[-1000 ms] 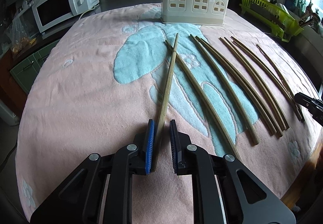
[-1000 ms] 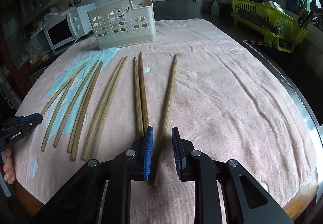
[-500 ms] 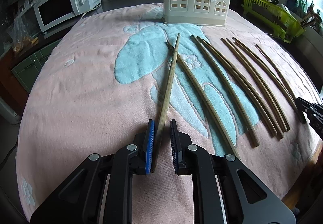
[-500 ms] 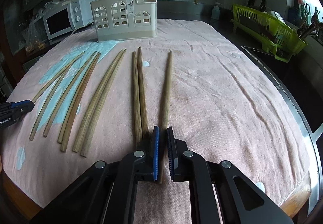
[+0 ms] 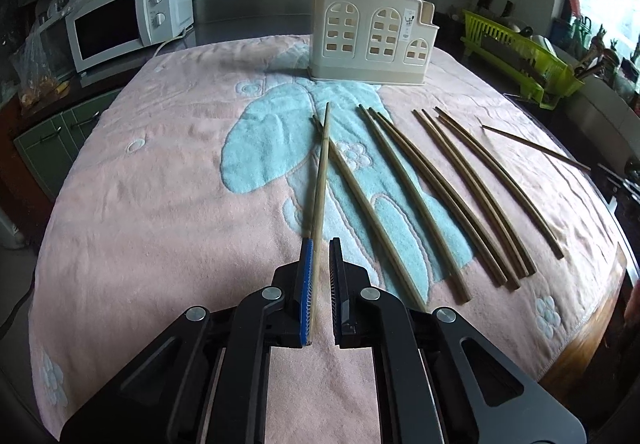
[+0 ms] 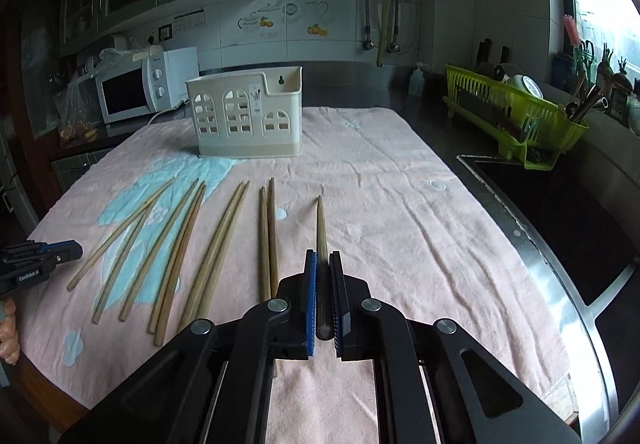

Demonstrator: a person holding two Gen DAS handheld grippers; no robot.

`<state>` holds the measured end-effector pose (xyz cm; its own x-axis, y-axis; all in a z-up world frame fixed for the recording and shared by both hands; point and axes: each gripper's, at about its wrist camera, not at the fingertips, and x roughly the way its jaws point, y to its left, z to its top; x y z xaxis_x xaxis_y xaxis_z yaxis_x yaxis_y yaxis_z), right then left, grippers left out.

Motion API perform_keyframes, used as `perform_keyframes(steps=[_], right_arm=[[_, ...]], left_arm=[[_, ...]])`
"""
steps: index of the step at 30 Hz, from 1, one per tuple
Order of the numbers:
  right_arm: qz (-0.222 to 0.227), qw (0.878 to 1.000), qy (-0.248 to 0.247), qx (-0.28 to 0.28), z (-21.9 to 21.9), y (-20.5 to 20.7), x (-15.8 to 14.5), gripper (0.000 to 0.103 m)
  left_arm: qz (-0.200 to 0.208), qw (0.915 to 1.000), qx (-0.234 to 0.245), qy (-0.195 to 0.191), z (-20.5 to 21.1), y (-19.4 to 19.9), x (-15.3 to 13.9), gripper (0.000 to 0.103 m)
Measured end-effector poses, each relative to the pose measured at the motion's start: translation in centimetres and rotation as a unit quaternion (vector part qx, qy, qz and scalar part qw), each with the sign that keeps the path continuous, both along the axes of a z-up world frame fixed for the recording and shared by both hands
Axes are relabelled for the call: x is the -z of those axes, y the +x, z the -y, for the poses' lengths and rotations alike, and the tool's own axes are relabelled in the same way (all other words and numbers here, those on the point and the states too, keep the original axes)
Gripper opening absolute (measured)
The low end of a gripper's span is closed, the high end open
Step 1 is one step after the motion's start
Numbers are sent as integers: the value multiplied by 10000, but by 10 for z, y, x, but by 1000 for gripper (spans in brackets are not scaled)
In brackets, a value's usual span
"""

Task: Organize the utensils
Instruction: 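Close the left tool on a chopstick while the right tool closes on another, then lift both held chopsticks and carry them over the white utensil holder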

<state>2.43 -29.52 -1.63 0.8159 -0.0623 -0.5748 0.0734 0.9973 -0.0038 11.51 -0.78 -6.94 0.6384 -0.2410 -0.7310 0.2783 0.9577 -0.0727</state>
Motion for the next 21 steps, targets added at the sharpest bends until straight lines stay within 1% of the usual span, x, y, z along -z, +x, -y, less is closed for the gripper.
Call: perform_keyframes(steps=[4,6,7,8,9,10,12,13,14,16,21], right_arm=[[66,10000,40,-9,0,-1,-4,6],[39,10000,89,-4,1,0,-2,6],[30,9999,110,-3,0,0,-1,6],[26,9999,125,-1,0,0,0,7],[34,9999,143,0,1,0,1,7],[48,9999,155,-5,1,-1,0,7],[72,9999,144,-11,0,-1,-1,7],[85,9998,157,-17,0,0,-2,7],[101,9998,169,-22,0,0,-3,7],[131,9998,175,-25,1,0,-4,7],[199,9997,164,-49,-1,3,-9,7]], left_arm=[[-123,9999,-13,-3,0,-1,6,9],[-168,9998,-38,92,0,-1,10,15],[-192,9997,-44,111,0,0,11,22],[-206,9997,-66,121,-1,0,12,31],[-212,9996,-105,131,-2,0,13,35],[-225,9996,-111,132,-2,1,14,36],[-300,9994,-90,125,-3,3,17,36],[-337,9993,-99,138,-3,4,19,33],[-390,9991,-98,121,-3,5,21,27],[-411,9991,-110,92,-4,6,24,25],[-399,9987,-154,272,-1,6,23,14]])
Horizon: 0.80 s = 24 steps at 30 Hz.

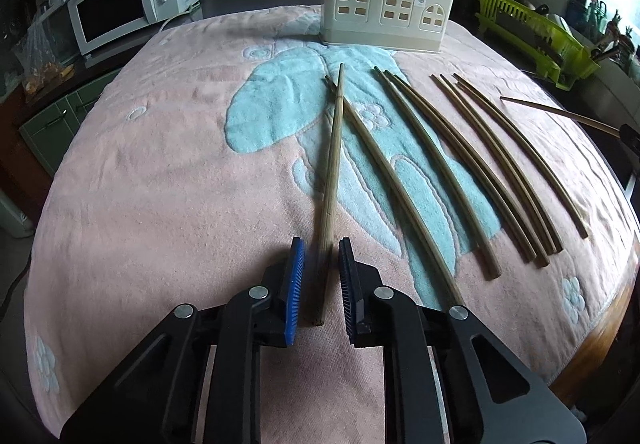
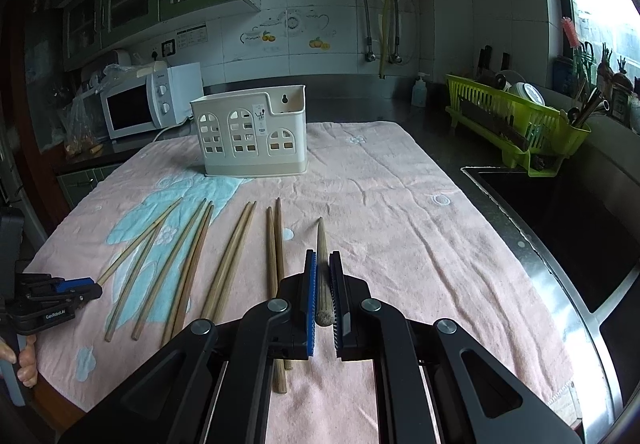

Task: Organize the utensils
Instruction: 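Lift both held chopsticks and carry them over the white utensil holder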

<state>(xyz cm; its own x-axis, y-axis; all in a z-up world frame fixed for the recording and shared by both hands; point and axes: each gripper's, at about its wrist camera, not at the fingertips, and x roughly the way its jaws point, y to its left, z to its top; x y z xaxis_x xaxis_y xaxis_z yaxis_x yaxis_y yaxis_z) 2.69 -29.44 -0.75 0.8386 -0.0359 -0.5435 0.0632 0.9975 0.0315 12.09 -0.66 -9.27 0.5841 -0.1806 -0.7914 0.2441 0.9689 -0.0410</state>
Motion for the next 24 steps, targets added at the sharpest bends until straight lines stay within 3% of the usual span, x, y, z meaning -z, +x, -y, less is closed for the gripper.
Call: perform_keyframes(steps=[1,4,24], right_arm=[[25,10000,6,-4,0,0,-1,7],[102,9999,-33,-21,1,2,-7,7],[442,9988,-54,-184,6,17,-44,6]], left_arm=[[-18,10000,6,-28,0,0,-1,8],[-14,9999,19,-120,-1,0,-4,6],[822,9943,-60,-673,-17,-3,-65,6]])
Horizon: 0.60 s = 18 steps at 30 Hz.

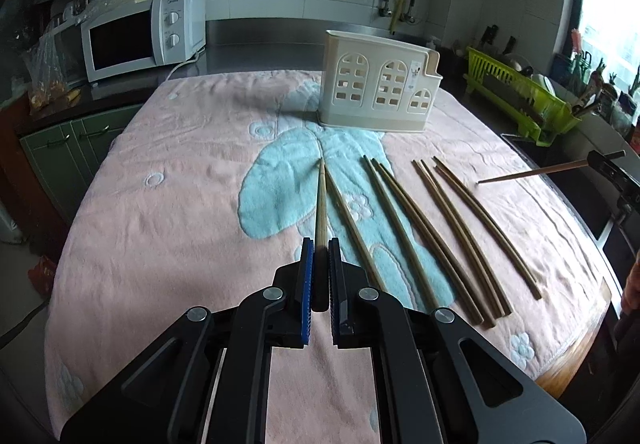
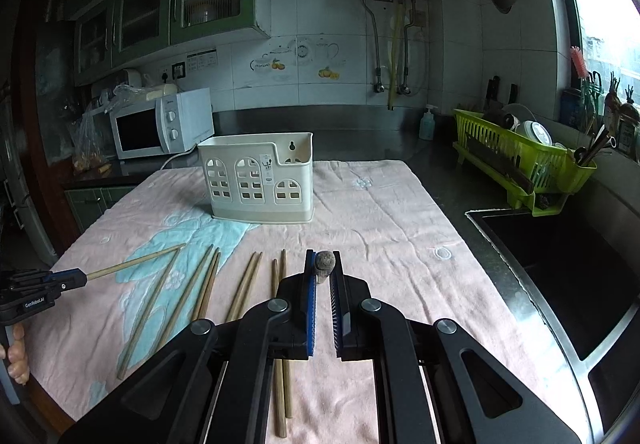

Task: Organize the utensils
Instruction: 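Lift both held chopsticks and carry them over the white utensil holder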

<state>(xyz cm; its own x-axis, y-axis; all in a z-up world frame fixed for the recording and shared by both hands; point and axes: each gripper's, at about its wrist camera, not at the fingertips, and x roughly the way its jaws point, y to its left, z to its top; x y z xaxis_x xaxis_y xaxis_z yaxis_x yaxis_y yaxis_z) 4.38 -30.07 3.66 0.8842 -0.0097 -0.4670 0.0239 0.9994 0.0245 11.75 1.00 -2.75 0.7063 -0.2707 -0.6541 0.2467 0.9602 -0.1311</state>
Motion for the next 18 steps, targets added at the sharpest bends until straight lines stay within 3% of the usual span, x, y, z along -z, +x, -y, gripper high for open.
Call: perform_keyframes(steps=[10,18], right_arm=[[1,9992,235,-336,13,23,-26,6],[22,9984,109,-563,20,49,-61,6]], left_arm=[[386,9990,193,-78,12,16,-34,6],[612,9977,274,3,21,44,-62,6]])
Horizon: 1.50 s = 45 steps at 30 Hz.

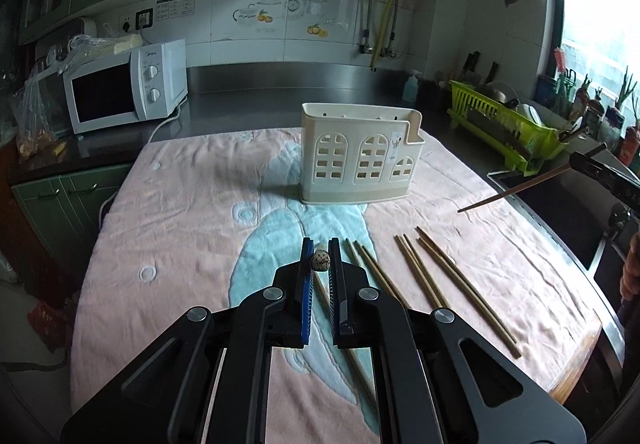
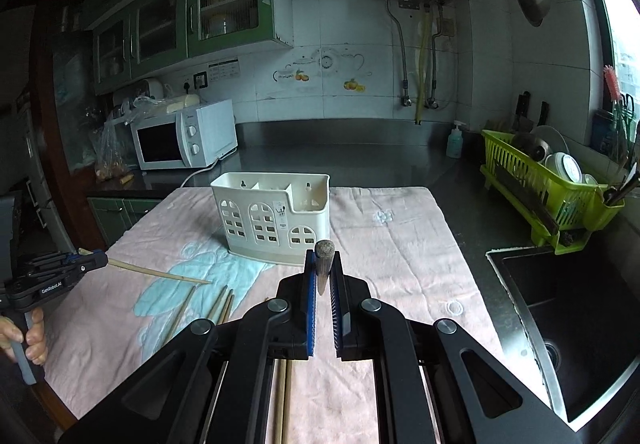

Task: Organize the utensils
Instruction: 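Lift both held chopsticks and carry them over the white utensil holder, then lower the left tool's chopstick into the holder while the right tool releases its own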

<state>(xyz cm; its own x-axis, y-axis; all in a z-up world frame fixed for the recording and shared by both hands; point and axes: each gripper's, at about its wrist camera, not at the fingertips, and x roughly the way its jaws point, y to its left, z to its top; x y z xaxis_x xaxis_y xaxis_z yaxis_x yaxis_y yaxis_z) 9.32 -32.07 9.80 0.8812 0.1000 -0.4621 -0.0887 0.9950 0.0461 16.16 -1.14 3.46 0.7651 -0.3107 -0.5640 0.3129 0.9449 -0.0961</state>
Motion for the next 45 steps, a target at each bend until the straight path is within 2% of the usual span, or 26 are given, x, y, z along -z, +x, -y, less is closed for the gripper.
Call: perform_keyframes(steps=[13,20,25,31,36,41,45], right_arm=[[149,9994,-36,-320,6,31,-60,6],[160,9989,92,-437,11,52,-87,6],[153,9987,1,-486,6,70,-102,6],[3,9983,-226,-530,-4,100,-104,6],[-188,9980,-214,-563,-6,132,-101,6],[-395,9967,-306,-636,-14,160,-93,6],[-586,9952,-387,-686,-22,180,-82,6]], left_arm=[[262,9994,132,164,13,42,-40,5],[444,9987,239,107,18,56,-67,5],[618,9978,248,37,22,68,-91,5],[1031,9944,168,-184,27,88,-139,5],[1392,9897,42,-332,35,111,-174,5],[1396,9893,-78,-406,45,144,-180,5],[1143,9924,-100,-436,51,172,-168,5]])
